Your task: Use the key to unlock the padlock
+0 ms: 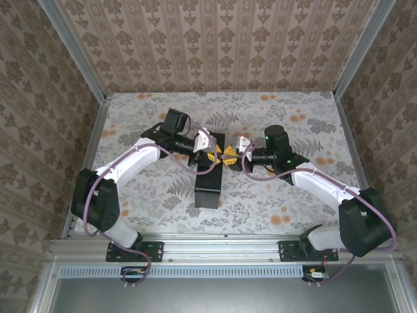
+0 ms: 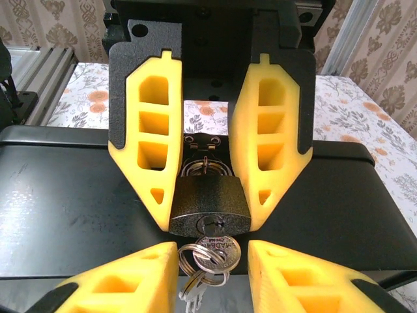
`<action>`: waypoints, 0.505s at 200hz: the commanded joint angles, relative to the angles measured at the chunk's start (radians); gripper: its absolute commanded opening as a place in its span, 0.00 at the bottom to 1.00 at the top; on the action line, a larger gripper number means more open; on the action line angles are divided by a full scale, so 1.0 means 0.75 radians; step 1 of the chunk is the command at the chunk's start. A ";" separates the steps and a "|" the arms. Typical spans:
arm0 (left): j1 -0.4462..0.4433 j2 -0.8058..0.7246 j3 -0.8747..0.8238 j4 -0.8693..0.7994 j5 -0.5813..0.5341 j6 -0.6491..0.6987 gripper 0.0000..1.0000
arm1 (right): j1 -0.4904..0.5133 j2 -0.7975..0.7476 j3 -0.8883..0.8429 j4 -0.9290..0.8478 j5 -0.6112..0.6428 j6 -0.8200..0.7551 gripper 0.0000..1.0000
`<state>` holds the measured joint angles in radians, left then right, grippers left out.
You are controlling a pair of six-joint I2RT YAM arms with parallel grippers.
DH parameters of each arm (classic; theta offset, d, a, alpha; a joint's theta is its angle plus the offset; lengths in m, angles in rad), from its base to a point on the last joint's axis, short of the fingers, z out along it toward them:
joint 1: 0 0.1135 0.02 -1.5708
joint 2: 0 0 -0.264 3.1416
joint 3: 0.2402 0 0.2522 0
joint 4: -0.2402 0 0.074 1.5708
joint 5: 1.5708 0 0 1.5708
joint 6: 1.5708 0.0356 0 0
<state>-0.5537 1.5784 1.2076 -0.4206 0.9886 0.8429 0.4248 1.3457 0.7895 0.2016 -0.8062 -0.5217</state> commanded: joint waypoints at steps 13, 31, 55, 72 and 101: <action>0.016 0.015 0.081 0.025 0.112 0.040 0.09 | 0.012 0.010 0.053 0.000 0.024 -0.033 0.30; 0.016 0.018 0.081 0.022 0.118 0.040 0.09 | 0.015 0.006 0.054 -0.008 0.023 -0.033 0.29; 0.016 0.024 0.081 0.023 0.120 0.040 0.09 | 0.025 0.005 0.065 -0.034 0.030 -0.041 0.23; 0.017 0.025 0.083 0.018 0.118 0.042 0.09 | 0.031 0.004 0.087 -0.079 0.025 -0.041 0.22; 0.022 0.022 0.081 0.021 0.124 0.040 0.09 | 0.043 0.000 0.107 -0.154 0.036 -0.051 0.19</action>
<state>-0.5472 1.5982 1.2247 -0.4309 1.0035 0.8497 0.4389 1.3487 0.8318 0.1432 -0.7731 -0.5320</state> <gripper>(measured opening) 0.285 0.200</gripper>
